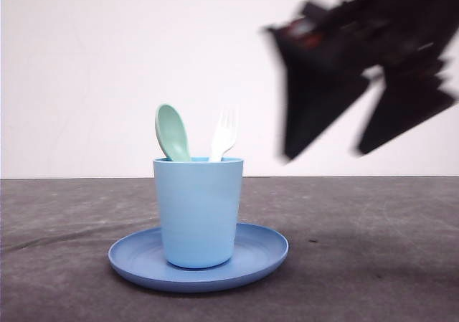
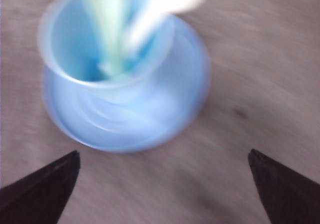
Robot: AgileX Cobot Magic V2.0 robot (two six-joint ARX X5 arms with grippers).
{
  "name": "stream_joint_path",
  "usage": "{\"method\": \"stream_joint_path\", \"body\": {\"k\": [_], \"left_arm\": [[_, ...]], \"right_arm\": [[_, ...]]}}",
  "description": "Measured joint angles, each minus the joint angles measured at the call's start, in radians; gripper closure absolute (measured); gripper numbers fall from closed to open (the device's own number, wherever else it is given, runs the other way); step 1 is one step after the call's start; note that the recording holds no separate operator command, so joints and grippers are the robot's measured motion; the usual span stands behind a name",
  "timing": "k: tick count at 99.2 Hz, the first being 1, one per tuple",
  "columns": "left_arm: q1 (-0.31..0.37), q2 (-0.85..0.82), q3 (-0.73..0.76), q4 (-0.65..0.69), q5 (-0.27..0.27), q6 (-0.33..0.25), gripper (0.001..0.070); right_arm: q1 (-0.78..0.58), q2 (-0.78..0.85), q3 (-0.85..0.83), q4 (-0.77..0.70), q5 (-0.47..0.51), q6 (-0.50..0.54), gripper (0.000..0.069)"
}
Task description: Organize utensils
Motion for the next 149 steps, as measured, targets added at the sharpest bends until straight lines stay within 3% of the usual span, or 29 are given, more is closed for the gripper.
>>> {"method": "stream_joint_path", "body": {"k": [27,47,83,87,94,101,108,120,149], "left_arm": [[0.000,0.000,0.000,-0.017,0.000,0.000,0.0547],[0.000,0.000,0.000,-0.025,0.000,0.000,0.0547],[0.000,0.000,0.000,-0.027,0.000,0.000,0.0551],[0.000,0.000,0.000,-0.027,0.000,0.000,0.0579],[0.000,0.000,0.000,-0.032,0.000,0.000,0.0658],[0.000,0.000,0.000,-0.034,0.000,0.000,0.0686],[0.000,0.003,0.000,-0.038,0.000,0.000,0.0694],[0.000,0.005,0.000,-0.053,0.000,0.000,0.0695],[0.000,0.005,0.000,-0.052,0.000,0.000,0.0695]], "right_arm": [[-0.362,-0.223,0.000,-0.221,-0.100,0.021,0.0010],[-0.594,-0.271,0.000,-0.245,-0.199,-0.022,0.0011],[-0.655,-0.261,0.000,-0.254,-0.183,-0.097,0.0019],[-0.655,-0.261,0.000,-0.254,-0.183,-0.097,0.0080],[-0.655,-0.261,0.000,-0.254,-0.183,-0.097,0.0291],[-0.655,-0.261,0.000,-0.253,-0.183,-0.097,0.0499],[-0.655,-0.261,0.000,-0.244,-0.183,-0.097,0.0618],[-0.655,-0.261,0.000,-0.244,-0.183,-0.097,0.0673],[-0.655,-0.261,0.000,-0.189,-0.183,-0.097,0.0682]]}}
